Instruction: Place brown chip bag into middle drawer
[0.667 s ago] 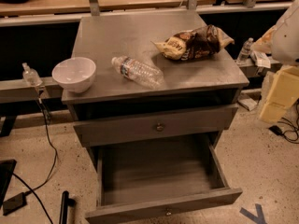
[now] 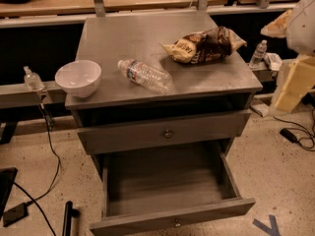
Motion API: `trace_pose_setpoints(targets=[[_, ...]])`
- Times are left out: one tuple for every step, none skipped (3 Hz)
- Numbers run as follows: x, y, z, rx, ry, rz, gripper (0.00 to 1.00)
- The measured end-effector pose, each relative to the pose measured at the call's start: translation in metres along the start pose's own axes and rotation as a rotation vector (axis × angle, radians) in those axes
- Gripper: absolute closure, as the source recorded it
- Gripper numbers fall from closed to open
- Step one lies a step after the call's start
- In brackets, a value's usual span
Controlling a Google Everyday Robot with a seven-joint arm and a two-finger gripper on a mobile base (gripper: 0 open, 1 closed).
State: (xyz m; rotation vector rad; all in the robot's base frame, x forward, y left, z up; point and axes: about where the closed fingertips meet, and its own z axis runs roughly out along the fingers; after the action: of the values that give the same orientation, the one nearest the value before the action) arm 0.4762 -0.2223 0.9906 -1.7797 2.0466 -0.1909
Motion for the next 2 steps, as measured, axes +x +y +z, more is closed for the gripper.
trace_pose_setpoints(targets=[[-0.003,-0.048,-0.003,0.100,-0.054,-0.115,0.00],[-0.038,-0.110,0.032,0.134,-0.175,-0.239,0.00]])
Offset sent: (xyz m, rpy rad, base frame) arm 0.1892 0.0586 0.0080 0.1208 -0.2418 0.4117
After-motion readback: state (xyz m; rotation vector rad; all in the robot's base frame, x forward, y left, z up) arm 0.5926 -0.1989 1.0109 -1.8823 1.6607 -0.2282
